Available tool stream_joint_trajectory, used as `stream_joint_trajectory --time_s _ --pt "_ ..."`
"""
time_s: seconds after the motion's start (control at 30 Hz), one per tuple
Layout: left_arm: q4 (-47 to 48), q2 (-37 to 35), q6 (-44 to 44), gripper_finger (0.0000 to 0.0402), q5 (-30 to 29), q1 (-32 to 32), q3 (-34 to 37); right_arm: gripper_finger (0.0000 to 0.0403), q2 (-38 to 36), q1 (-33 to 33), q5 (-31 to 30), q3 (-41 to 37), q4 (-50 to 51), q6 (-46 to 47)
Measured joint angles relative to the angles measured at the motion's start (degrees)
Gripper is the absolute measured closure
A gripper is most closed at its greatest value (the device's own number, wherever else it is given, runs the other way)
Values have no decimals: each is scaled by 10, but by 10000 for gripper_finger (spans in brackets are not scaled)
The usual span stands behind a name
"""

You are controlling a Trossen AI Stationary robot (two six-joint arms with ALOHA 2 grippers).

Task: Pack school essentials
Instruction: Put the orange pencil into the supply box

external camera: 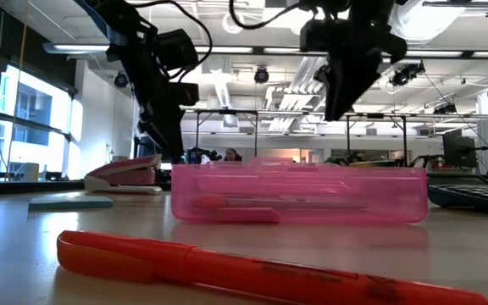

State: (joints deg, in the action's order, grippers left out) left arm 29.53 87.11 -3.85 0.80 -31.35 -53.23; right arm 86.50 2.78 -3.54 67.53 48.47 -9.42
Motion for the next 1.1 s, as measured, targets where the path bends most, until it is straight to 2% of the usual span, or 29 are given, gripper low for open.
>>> stream_joint_trajectory --time_s 0.13,0.27,0.47,0.6,0.93,1.1 --pt "1 0 -1 162 0 0 0 301 -42 40 -23 0 21 -14" --pt "-27 0 91 155 0 0 0 301 -80 75 -23 0 28 -26" --pt "-121 0 232 165 -2 -8 0 301 -107 108 -22 0 28 -26" --pt "-147 0 311 171 -2 -27 -12 301 -108 115 -22 0 28 -26" --pt "-148 2 431 172 7 -101 -92 301 -108 116 -20 0 28 -26" --pt "-144 22 465 172 44 -132 -131 301 -108 116 -21 0 28 -25"
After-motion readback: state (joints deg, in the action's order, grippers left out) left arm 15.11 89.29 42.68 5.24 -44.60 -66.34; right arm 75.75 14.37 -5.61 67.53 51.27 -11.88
